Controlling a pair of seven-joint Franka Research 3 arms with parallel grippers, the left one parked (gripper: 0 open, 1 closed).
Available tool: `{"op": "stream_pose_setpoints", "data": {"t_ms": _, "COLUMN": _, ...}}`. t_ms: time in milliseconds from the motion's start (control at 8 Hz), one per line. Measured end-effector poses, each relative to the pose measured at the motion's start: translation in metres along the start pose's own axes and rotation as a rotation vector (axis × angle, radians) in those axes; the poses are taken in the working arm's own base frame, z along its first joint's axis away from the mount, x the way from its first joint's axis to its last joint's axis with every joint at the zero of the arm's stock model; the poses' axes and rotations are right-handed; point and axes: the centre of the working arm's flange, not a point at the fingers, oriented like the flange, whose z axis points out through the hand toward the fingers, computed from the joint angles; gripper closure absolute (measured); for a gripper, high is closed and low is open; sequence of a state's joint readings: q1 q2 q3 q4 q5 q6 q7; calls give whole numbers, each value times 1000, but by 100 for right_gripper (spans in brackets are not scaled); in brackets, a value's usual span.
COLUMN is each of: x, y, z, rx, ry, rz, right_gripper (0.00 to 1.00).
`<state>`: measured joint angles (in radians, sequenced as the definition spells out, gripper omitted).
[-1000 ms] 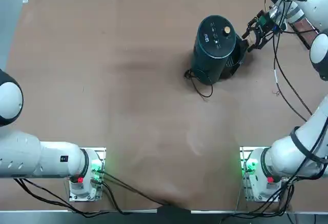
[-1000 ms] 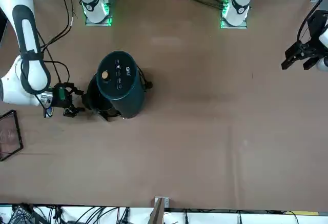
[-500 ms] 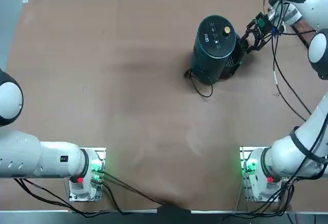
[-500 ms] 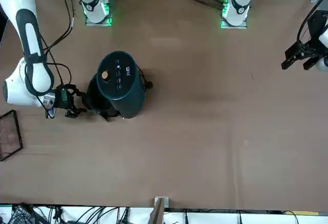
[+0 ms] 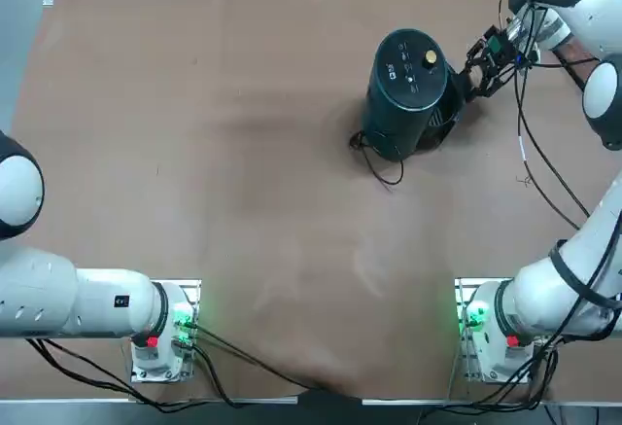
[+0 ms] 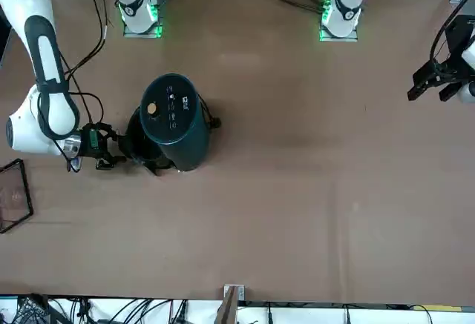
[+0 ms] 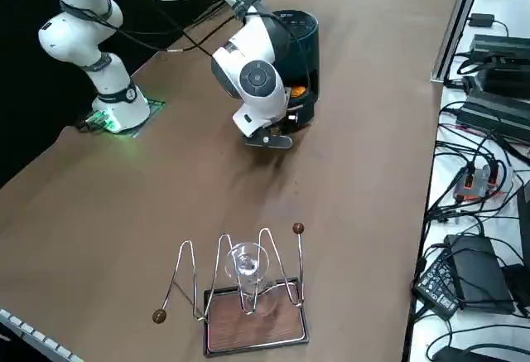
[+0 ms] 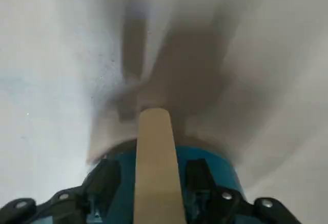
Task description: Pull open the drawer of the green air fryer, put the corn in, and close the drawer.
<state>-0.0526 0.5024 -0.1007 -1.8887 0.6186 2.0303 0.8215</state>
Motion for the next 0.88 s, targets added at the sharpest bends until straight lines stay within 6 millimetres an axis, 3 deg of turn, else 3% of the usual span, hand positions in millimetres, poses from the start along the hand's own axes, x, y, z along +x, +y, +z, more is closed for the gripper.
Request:
{"op": "stream_pose_setpoints", "data": {"t_ms": 250, "x": 0, "y": 0, "z": 0, "rx": 1, "ry": -2, "rz": 1, "right_gripper": 24}}
{"op": "stream_pose_setpoints", "data": {"t_ms": 500, "x": 0, "y": 0, "z": 2, "rx": 0, "ry": -3, "rz": 3, "right_gripper": 37}}
{"op": "stream_pose_setpoints", "data": {"t_ms": 625, "x": 0, "y": 0, "z": 2, "rx": 0, "ry": -3, "rz": 3, "right_gripper": 51}}
{"op": "stream_pose_setpoints", "data": {"t_ms": 875, "x": -1, "y": -1, "z": 1, "rx": 3, "ry": -2, "rz": 1, "right_gripper": 55}}
